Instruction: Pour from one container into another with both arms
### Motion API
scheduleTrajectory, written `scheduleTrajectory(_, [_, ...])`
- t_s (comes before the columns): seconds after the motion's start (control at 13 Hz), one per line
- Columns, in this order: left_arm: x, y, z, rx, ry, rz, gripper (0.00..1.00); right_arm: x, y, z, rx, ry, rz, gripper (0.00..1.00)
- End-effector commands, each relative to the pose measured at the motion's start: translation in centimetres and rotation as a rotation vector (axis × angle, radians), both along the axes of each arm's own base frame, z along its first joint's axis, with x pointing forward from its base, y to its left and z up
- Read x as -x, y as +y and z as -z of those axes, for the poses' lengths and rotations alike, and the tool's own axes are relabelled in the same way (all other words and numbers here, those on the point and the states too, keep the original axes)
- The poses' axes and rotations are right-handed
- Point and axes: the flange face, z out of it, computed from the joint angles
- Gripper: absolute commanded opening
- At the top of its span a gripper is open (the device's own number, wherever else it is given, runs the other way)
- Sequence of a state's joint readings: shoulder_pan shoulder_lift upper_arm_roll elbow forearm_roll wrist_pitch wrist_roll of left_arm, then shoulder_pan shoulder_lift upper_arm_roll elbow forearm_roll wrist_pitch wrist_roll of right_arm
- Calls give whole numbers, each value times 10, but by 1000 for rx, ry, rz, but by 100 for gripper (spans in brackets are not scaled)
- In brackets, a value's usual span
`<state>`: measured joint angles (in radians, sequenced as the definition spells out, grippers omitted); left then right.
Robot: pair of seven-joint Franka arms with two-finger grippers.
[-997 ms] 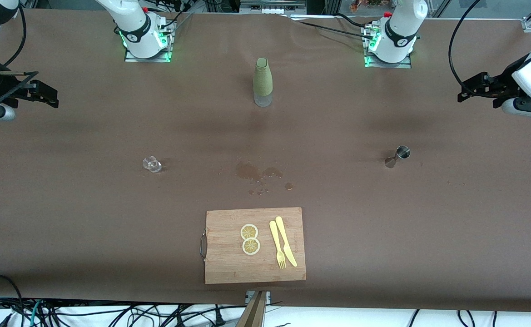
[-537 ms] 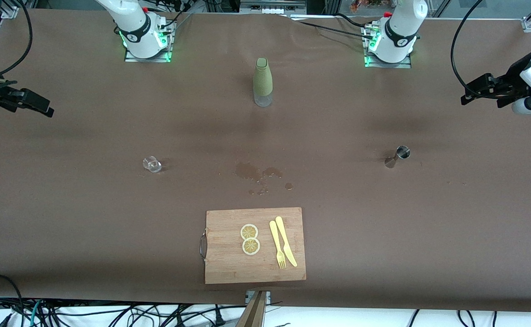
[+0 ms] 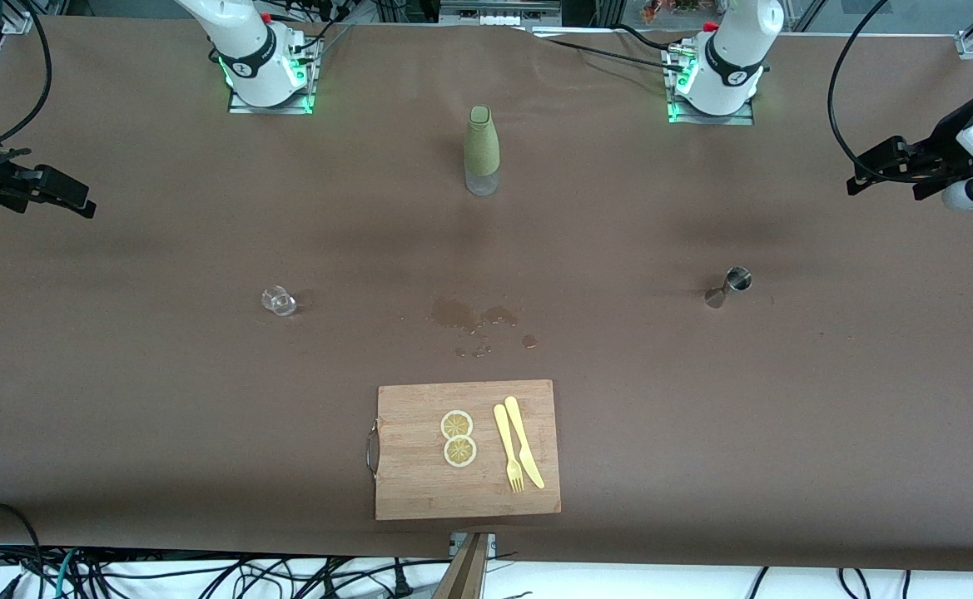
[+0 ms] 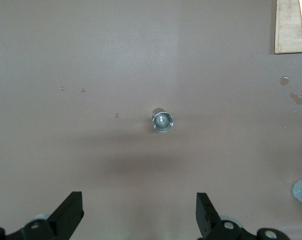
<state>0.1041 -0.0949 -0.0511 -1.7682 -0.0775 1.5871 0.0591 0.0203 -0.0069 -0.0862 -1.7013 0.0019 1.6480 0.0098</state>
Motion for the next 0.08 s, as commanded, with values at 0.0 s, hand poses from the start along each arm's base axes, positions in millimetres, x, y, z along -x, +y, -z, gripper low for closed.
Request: scheduleTrajectory(0.0, [-1, 1, -5, -15, -8, -6, 100, 0, -2, -2, 9, 3, -14, 100])
